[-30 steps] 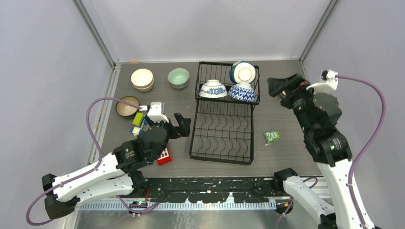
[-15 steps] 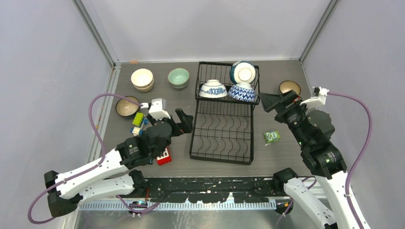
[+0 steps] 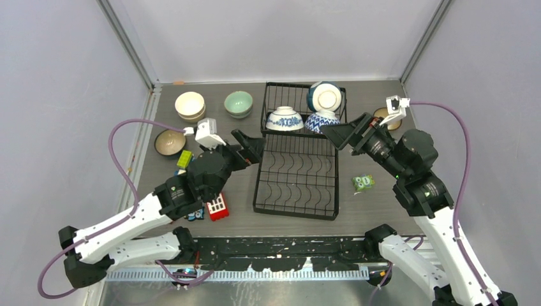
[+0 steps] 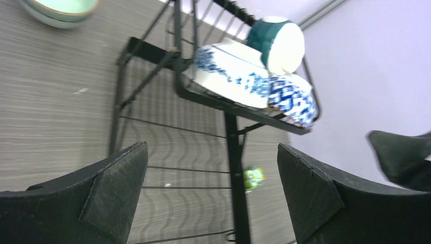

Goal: Unload the bowls from the dish rack
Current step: Pick up the bowl from the dish rack.

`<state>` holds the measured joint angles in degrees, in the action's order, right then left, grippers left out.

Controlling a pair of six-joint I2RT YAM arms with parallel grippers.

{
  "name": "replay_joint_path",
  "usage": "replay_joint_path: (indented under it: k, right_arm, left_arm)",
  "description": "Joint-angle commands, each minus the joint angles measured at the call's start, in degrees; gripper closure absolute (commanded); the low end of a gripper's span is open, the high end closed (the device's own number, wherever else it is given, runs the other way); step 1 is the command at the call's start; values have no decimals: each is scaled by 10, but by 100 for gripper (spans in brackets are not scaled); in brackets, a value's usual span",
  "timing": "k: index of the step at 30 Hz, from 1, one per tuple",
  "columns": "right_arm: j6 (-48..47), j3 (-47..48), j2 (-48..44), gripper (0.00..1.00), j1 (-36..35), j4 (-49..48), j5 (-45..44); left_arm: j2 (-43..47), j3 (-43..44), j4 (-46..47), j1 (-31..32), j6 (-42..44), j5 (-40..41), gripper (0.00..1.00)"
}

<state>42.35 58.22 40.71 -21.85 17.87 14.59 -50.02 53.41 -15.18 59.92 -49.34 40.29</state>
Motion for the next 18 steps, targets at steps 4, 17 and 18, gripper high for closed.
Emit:
replay_joint_path:
  k: [4, 17, 18]
  right_arm:
    - [-24, 13, -12, 0, -5, -37, 1]
    - [-32, -25, -47, 0, -5, -26, -28]
    - [-33, -25, -49, 0, -5, -24, -28]
  left_arm:
    - [-33, -29, 190, -3, -133, -66, 0]
    - [-121, -80, 387, -2, -300, -25, 11]
    - [-128, -85, 410, -2, -300, -21, 13]
